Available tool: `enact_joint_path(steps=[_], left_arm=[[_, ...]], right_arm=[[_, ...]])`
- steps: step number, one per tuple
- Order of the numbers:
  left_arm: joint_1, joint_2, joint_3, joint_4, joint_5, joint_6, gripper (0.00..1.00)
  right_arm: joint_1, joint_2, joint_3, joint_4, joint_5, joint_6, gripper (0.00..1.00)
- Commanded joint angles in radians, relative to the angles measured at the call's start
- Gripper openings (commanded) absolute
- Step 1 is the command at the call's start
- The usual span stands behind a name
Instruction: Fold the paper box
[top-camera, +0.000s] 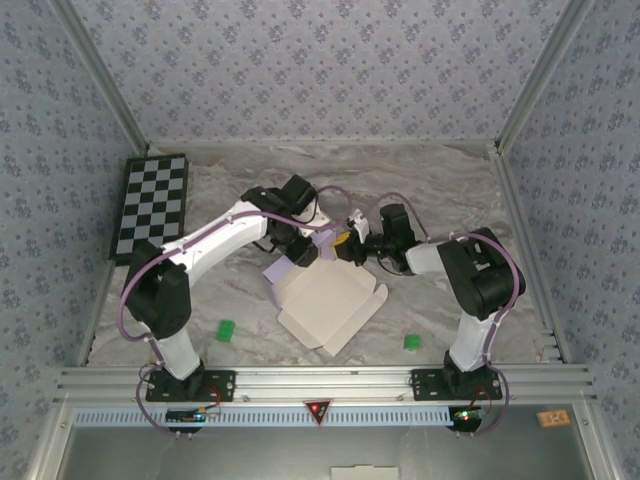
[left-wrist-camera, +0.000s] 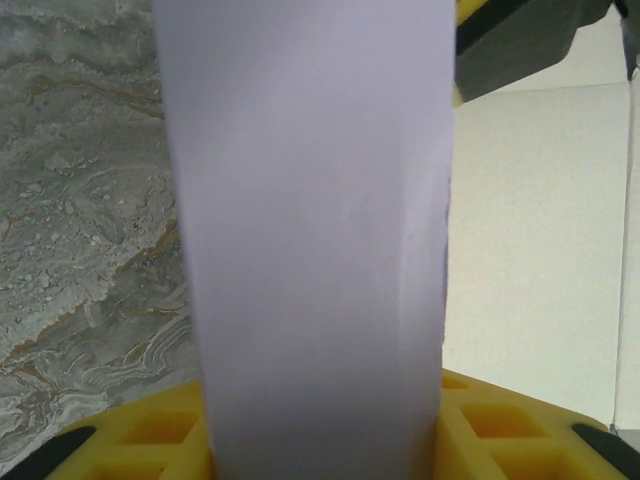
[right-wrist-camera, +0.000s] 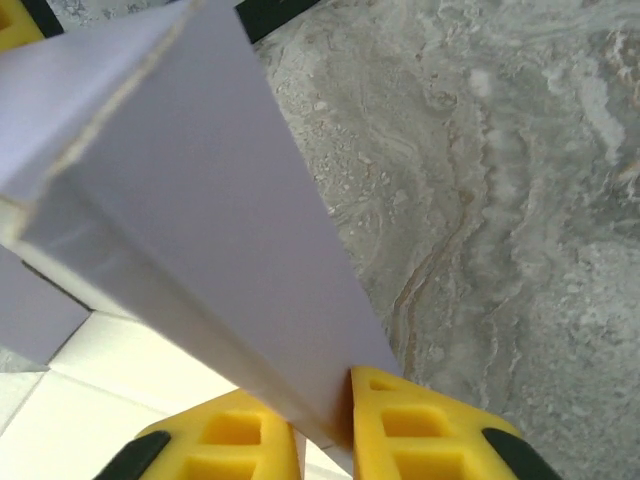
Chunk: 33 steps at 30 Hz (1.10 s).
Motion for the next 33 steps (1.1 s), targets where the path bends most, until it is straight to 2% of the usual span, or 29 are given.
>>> enact_joint_path(steps=[1,7,9,13,19,21,25,31,33], left_arm=[[-0.022,-0.045,0.002,0.030,0.130,0.028,0.45],[-0.012,-0.076,-0.006,0.051,0.161,-0.008,0.52],[-0.006,-0.078,-0.010,0.054,0.174,-0.024,0.54],[0.002,-0.088,-0.026,0.070,0.204,-0.060,0.61],[0.076,-0.155,-0.093,0.182,0.329,-0.180,0.74],[0.114,-0.193,-0.121,0.226,0.368,-0.237,0.80],[0.193,-0.267,-0.158,0.323,0.411,-0.342,0.84],[0.291,-0.313,-0.194,0.315,0.318,-0.408,0.85],[0.302,-0.299,-0.193,0.286,0.314,-0.397,0.84]], right_arm=[[0.024,0.019,0.020,0.005,0.044,0.020,0.11],[0.031,-0.009,0.002,-0.017,0.124,0.016,0.04],[0.042,-0.029,-0.009,-0.028,0.182,0.010,0.00],[0.074,-0.077,-0.021,-0.082,0.339,-0.017,0.00],[0.140,-0.138,-0.019,-0.194,0.552,-0.106,0.00],[0.146,-0.140,-0.017,-0.224,0.576,-0.128,0.00],[0.155,-0.133,-0.017,-0.244,0.606,-0.146,0.00],[0.153,-0.131,-0.026,-0.204,0.575,-0.107,0.00],[0.152,-0.145,-0.020,-0.215,0.562,-0.082,0.09]])
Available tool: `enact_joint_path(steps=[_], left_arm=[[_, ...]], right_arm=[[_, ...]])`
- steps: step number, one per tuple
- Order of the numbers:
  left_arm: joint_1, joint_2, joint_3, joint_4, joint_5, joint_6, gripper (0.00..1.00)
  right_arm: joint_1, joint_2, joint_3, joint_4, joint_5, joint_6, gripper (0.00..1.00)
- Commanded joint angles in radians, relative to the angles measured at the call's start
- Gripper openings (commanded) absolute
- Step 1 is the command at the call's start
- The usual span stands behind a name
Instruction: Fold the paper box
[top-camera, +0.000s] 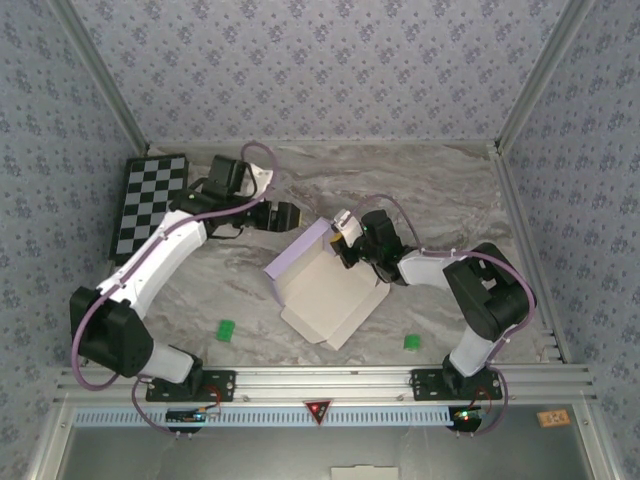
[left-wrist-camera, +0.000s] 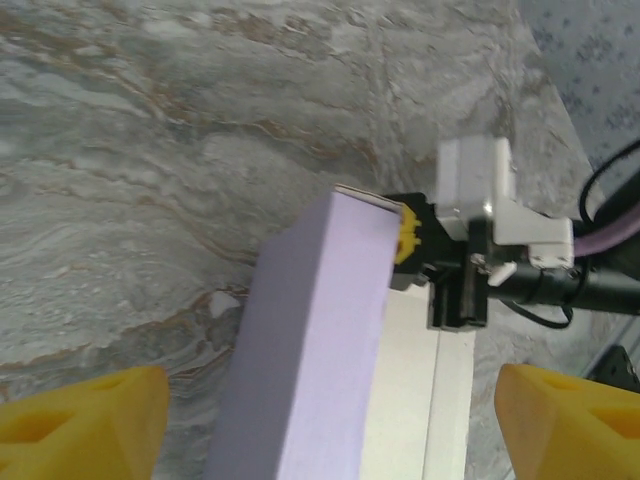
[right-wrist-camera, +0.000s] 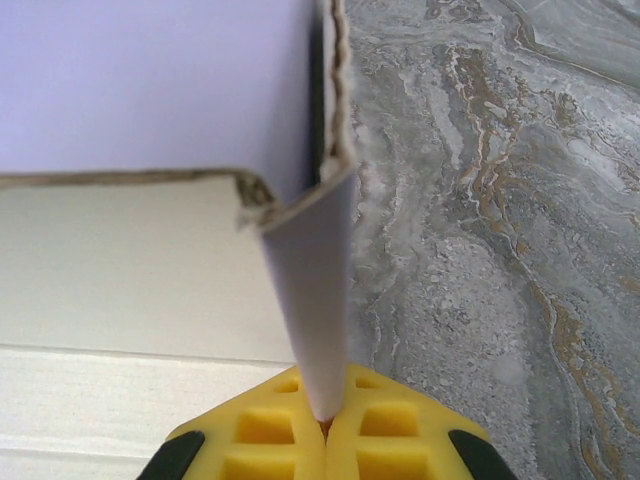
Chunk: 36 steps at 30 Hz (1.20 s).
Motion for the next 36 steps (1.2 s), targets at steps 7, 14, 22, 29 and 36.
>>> enact_joint_path(steps=[7,14,22,29,36], left_arm=[[-0.049,0.031,0.014,-0.068,-0.012,0.048,0.85],[-0.197,0.133,0.110,-0.222,-0.170,0.172,0.87],[-0.266,0.269,0.193,-0.277,-0.289,0.208,0.91],[-0.238,0.293,0.186,-0.267,-0.367,0.173,0.87],[-0.125,0.273,0.109,-0.206,-0.272,0.104,0.83]], right_arm=[[-0.028,-0.140,-0.023,-0.201,0.009,0.131,0.38],[-0.036,-0.305,-0.069,-0.361,-0.009,0.226,0.49],[-0.031,-0.450,-0.120,-0.471,0.035,0.370,0.52],[-0.033,-0.532,-0.095,-0.698,0.159,0.605,0.52],[-0.036,-0.558,-0.083,-0.867,0.147,0.875,0.53]])
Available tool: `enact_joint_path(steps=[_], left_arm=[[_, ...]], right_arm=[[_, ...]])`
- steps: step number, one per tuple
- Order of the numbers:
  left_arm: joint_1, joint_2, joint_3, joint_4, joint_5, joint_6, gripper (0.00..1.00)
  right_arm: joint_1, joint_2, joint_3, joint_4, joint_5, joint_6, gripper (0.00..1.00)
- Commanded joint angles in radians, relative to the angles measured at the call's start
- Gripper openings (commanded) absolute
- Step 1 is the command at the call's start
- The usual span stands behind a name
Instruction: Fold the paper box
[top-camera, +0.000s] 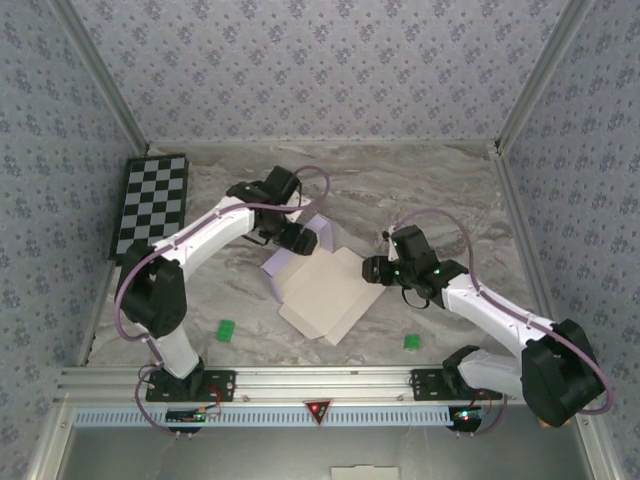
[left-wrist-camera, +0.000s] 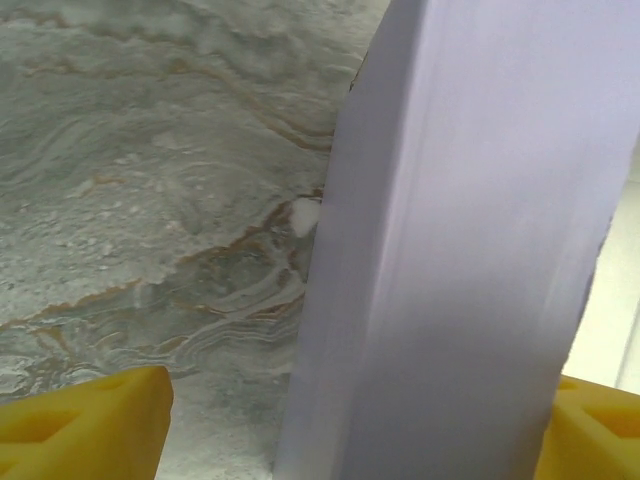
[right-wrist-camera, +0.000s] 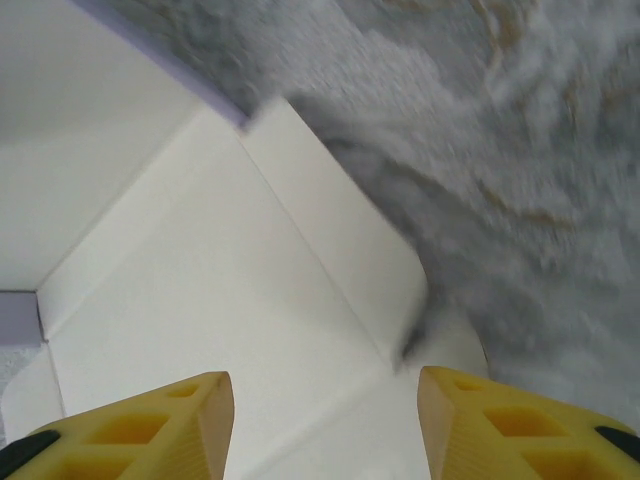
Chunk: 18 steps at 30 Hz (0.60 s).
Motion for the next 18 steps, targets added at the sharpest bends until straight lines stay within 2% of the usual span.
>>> enact_joint_path(steps=[1,5,9,14,18], left_arm=[[0.056,-0.017,-0.036,0.016,0.057,-0.046,0.82],[0.090,-0.014,-0.056,0.029,0.079,-0.056,0.82],[0.109,-0.004,-0.067,0.035,0.095,-0.058,0.81],[0.129,0.002,-0.083,0.038,0.094,-0.058,0.80],[0.152,-0.008,-0.109,0.048,0.118,-0.053,0.73]], right_arm=[[-0.005,-0.028,0.016,-0.122,0.000,0.190,0.54],[-0.004,-0.039,-0.026,-0.080,-0.077,0.267,0.56],[-0.003,-0.003,-0.070,0.067,-0.188,0.303,0.61],[-0.003,0.096,-0.063,0.158,-0.257,0.297,0.60],[-0.033,0.167,-0.061,0.210,-0.307,0.257,0.59]])
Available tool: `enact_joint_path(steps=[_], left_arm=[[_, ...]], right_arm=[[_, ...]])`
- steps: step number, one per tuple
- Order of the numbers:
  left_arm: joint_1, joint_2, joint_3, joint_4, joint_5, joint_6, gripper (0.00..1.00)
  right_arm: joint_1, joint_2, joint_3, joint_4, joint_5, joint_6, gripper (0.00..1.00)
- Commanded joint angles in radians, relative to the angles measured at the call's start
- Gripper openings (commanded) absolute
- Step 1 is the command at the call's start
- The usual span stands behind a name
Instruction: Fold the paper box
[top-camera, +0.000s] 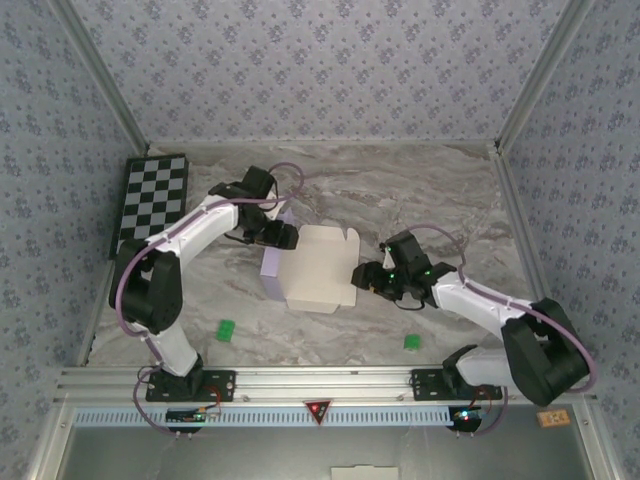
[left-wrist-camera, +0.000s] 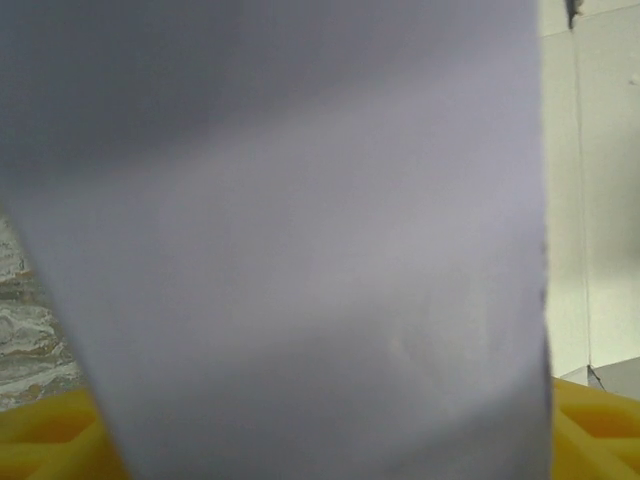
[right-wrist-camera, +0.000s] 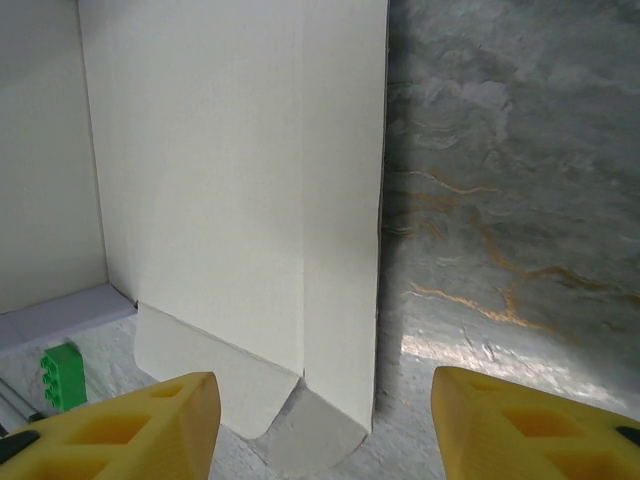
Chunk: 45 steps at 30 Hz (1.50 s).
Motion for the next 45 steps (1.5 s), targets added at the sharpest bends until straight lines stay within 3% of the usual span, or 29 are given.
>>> enact_joint_path(steps=[1,7,11,19,26,30,33,40,45], left_arm=[[0.025,-0.013,-0.026,0.009,0.043,0.001,0.71],[0.076,-0.047,-0.080,0.054,0.131,-0.009,0.64],[0.095,-0.051,-0.098,0.067,0.163,-0.016,0.64],[0.138,-0.051,-0.141,0.094,0.222,-0.037,0.62],[0.160,-0.060,-0.152,0.130,0.243,-0.047,0.61],[0.167,-0.083,-0.147,0.131,0.242,-0.053,0.62],[0.172,-0.126,-0.143,0.132,0.236,-0.059,0.66],[0.193,-0.269,-0.116,0.134,0.228,-0.079,0.81],[0.206,-0.371,-0.099,0.142,0.194,-0.088,0.87]], right_arm=[[-0.037,0.046,0.002,0.075,-0.087,-0.023,0.58],[-0.093,0.129,0.020,0.144,-0.208,-0.074,0.57],[-0.071,0.181,0.039,0.221,-0.285,-0.067,0.56],[-0.014,0.290,0.078,0.333,-0.307,-0.023,0.51],[-0.007,0.338,0.091,0.386,-0.308,0.005,0.31],[-0.007,0.308,0.125,0.274,-0.273,-0.042,0.14],[-0.008,0.268,0.182,0.110,-0.237,-0.129,0.07],[-0.017,0.205,0.394,-0.389,-0.112,-0.426,0.02],[-0.016,0.204,0.584,-0.701,0.012,-0.666,0.00]])
